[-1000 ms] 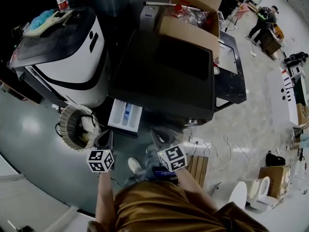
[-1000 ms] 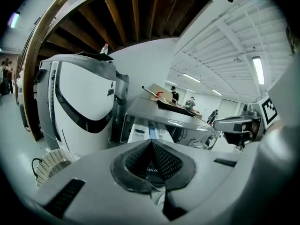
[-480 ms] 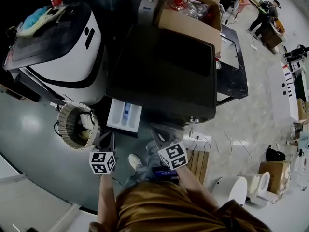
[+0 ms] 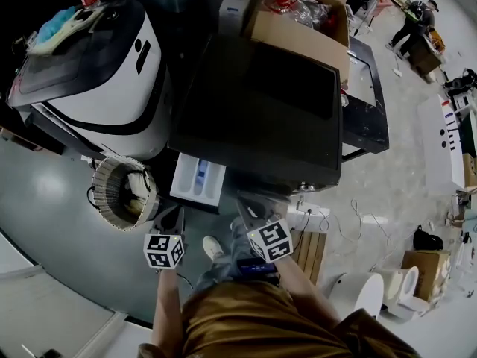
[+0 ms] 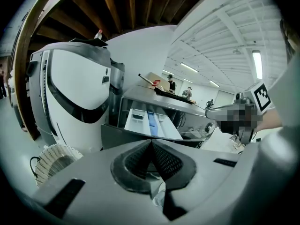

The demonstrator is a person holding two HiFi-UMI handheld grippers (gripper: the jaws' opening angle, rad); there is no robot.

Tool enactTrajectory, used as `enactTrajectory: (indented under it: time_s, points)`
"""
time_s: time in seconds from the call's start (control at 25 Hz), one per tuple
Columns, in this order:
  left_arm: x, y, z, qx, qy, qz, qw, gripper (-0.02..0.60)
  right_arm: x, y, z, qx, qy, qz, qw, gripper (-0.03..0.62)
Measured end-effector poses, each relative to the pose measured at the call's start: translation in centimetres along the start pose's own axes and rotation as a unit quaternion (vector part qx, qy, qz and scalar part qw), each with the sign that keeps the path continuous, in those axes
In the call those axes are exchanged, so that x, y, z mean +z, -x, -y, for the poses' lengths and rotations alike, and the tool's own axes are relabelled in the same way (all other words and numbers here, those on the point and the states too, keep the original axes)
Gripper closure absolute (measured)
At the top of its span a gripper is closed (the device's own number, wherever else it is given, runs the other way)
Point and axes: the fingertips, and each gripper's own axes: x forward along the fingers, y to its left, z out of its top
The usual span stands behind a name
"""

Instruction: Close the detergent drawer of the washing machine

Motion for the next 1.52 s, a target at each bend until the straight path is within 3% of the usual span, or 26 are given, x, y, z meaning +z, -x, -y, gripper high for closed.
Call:
enactTrajectory:
  time_s: [1.52]
  points:
    - [0.2,-0.5,0.0,-0.008,0.042,0.002,0.9991,0.557,-0.9,-1.0,0.6,0.013,0.006,-0.017,1.0,0.582]
